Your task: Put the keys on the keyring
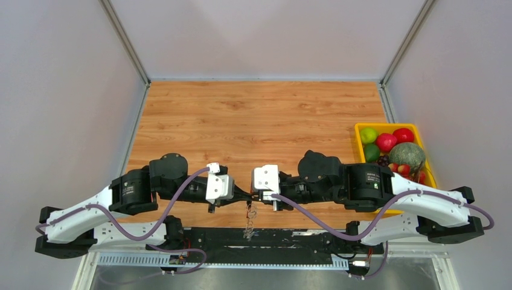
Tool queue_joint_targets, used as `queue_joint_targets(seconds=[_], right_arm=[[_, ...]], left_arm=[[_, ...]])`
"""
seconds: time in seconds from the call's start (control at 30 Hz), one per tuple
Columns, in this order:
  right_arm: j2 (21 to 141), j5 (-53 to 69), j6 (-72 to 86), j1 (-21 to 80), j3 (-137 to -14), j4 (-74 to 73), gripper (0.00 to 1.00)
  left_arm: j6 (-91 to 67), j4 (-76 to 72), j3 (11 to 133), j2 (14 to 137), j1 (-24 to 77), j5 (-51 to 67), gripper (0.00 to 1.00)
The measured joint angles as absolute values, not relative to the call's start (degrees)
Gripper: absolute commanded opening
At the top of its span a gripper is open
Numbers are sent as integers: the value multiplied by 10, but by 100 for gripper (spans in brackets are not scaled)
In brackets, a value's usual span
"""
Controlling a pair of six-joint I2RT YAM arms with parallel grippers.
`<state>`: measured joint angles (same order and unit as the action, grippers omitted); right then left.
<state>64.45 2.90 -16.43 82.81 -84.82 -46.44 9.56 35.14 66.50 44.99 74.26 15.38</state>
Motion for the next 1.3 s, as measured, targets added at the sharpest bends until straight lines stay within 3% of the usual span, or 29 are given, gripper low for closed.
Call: queue_joint_targets(seconds=[0.13, 0.5, 0.7, 0.9, 1.3], right_arm=[[648, 30, -164, 828, -848, -460, 0], [643, 14, -164, 831, -822, -419, 0], [604, -8, -156, 835, -756, -334, 0], [583, -29, -150, 838, -715, -262, 0], [573, -66, -146, 840, -682, -220, 0]], left_arm=[[96, 356, 665, 443, 743, 154, 0], [96, 367, 664, 432, 741, 146, 1], [96, 354, 656, 420, 740, 133, 19], [96, 326, 640, 394, 740, 123, 30], [96, 265, 636, 371, 742, 128, 41]])
